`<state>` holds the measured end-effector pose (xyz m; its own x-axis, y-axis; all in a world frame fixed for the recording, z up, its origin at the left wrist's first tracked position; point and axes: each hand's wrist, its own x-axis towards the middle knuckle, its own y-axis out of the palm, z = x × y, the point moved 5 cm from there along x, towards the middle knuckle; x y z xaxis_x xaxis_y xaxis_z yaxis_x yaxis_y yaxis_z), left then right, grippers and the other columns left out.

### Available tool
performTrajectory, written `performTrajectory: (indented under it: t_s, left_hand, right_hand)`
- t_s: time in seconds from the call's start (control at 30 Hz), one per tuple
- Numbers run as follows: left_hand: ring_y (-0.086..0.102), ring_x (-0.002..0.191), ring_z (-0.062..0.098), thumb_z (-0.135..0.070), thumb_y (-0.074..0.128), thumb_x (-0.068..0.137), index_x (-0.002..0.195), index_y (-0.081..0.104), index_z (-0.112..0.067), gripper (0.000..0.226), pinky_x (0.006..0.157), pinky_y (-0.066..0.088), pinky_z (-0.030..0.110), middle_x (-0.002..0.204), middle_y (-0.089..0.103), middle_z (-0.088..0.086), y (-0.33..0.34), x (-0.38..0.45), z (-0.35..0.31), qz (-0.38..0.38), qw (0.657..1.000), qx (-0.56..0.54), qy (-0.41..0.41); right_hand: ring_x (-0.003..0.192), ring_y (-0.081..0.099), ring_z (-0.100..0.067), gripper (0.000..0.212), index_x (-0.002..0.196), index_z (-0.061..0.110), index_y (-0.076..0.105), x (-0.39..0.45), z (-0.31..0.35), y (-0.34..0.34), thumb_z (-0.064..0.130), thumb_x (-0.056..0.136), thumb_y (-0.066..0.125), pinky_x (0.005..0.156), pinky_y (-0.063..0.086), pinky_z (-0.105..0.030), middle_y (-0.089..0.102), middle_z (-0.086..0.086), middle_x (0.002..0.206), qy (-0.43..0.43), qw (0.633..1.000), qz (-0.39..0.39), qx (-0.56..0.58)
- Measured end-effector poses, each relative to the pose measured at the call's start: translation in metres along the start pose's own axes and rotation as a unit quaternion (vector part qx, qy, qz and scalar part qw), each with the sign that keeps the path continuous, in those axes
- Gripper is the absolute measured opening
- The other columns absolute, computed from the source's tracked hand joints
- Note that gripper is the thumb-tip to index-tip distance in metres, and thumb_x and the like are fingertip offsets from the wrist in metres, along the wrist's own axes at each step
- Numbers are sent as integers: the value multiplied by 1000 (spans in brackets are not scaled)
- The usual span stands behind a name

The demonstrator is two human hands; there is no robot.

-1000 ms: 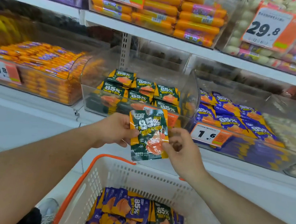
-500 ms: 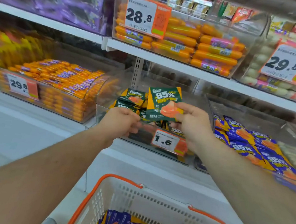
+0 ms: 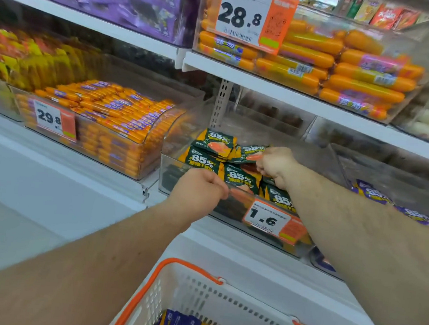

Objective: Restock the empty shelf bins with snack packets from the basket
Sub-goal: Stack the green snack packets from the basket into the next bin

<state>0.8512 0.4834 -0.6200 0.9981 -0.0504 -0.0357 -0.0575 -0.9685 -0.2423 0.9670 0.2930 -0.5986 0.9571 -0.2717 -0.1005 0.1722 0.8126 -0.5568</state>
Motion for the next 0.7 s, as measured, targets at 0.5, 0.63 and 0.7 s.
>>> performTrajectory:
  t_s: [0.5, 0.63, 0.7]
  left_hand:
    - [60, 78, 15, -6, 52, 90, 70, 65, -21, 28, 66, 44, 22, 75, 63, -4, 9, -8, 5, -33, 999, 24, 28]
    - [61, 73, 15, -8, 55, 90, 70, 65, -21, 27, 61, 47, 22, 75, 66, -2, 30, -21, 10, 32, 997, 69, 31]
    - [62, 71, 14, -9, 56, 89, 71, 67, -19, 24, 64, 50, 25, 77, 68, -1, 45, -29, 17, 101, 989, 103, 20]
  right_hand:
    - [96, 62, -23, 35, 124, 12, 65, -33, 9, -6, 16, 90, 65, 79, 52, -28, 65, -8, 122, -88, 937, -31, -337]
    - [96, 58, -32, 21, 102, 9, 70, -75, 16, -10, 12, 86, 57, 78, 47, -35, 61, -11, 104, -270, 862, -162, -397]
    - [86, 57, -35, 16, 87, 6, 70, -112, 21, -15, 10, 80, 57, 74, 46, -40, 60, -12, 91, -423, 803, -255, -334]
